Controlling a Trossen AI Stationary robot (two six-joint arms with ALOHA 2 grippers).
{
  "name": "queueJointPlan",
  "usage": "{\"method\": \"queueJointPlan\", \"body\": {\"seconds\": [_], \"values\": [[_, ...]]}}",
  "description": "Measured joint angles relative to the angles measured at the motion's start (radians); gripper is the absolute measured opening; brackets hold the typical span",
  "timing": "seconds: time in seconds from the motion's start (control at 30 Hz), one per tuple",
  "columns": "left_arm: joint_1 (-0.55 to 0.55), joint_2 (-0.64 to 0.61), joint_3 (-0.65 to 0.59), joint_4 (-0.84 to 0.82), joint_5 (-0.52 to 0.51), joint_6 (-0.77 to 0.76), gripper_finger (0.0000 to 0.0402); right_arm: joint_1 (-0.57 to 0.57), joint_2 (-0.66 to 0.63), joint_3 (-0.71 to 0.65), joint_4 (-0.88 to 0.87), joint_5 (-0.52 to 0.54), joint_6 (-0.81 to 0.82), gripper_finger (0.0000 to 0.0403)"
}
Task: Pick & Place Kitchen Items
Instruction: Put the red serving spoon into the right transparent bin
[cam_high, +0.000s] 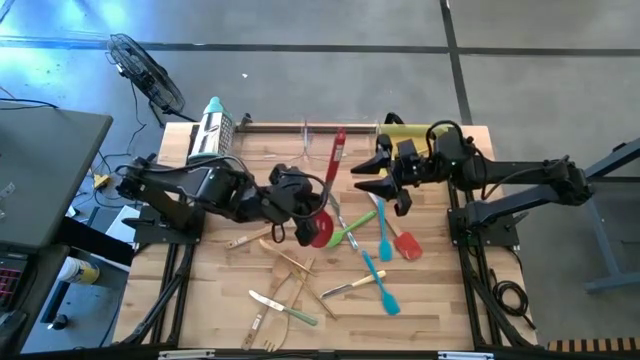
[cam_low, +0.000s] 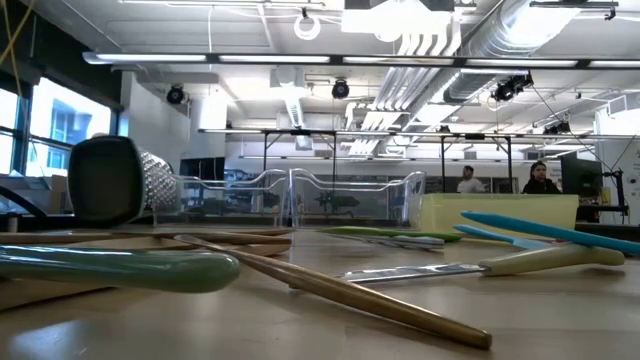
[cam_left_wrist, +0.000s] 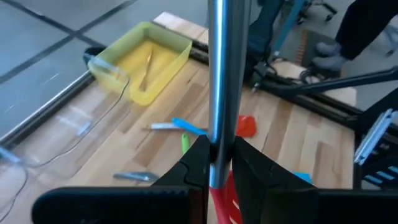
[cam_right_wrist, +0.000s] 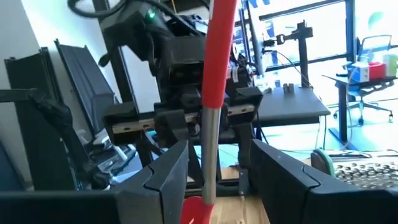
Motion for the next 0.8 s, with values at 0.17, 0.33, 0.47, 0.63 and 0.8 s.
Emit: {"method": "queueJointPlan", "body": {"seconds": [0.17, 0.33, 0.47, 0.63, 0.8], "values": [[0.036, 0.009, 0.000, 0.023, 0.028, 0.016, 0.0037, 0.001, 0.028, 0.000, 0.037, -0.016, -0.005, 0.0164], [0.070, 0.043, -0.001, 0.054, 0.083, 0.045, 0.0037, 0.000, 0.053, 0.000, 0.064, 0.000, -0.006, 0.0164], [0.085, 0.066, -0.002, 0.068, 0.122, 0.073, 0.0037, -0.006, 0.069, 0.000, 0.071, 0.081, -0.038, 0.0164], [0.103, 0.074, -0.002, 0.087, 0.146, 0.086, 0.0035, -0.033, 0.080, 0.001, 0.084, 0.045, -0.033, 0.0164], [0.112, 0.073, -0.002, 0.087, 0.156, 0.088, 0.0035, -0.064, 0.079, 0.001, 0.078, 0.002, -0.032, 0.0152]]}}
